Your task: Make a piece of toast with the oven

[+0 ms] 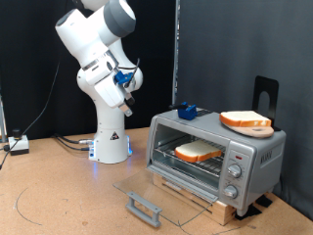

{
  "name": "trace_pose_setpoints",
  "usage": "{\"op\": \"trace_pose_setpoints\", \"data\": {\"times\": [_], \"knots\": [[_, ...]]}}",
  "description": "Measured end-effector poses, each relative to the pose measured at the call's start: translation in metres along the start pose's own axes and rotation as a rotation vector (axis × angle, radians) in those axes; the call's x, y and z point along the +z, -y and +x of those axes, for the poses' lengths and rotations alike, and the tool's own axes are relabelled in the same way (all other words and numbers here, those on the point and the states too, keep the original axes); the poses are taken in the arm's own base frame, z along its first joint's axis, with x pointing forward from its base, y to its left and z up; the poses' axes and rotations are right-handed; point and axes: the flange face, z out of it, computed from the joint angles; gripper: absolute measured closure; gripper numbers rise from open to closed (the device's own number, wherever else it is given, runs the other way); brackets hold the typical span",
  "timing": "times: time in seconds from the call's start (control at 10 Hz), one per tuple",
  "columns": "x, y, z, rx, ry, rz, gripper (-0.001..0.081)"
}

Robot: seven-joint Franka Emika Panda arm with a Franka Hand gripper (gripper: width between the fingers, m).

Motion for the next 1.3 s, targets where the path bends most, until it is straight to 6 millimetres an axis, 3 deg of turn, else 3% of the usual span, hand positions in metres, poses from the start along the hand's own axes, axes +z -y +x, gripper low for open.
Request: {"op": "trace_pose_setpoints", "data": {"times": [0.4, 0.7, 1.1, 1.3], "knots": [[-0.003, 0.002, 0.001, 0.388, 0.165, 0.089, -0.0003], [-0.012, -0.02, -0.003, 0.599, 0.342, 0.194, -0.0003], [-0.009, -0.034, -0.004, 0.696, 0.294, 0.285, -0.0003], [-0.012, -0.06, -0.015, 0.807, 0.243, 0.351, -0.0003]]}}
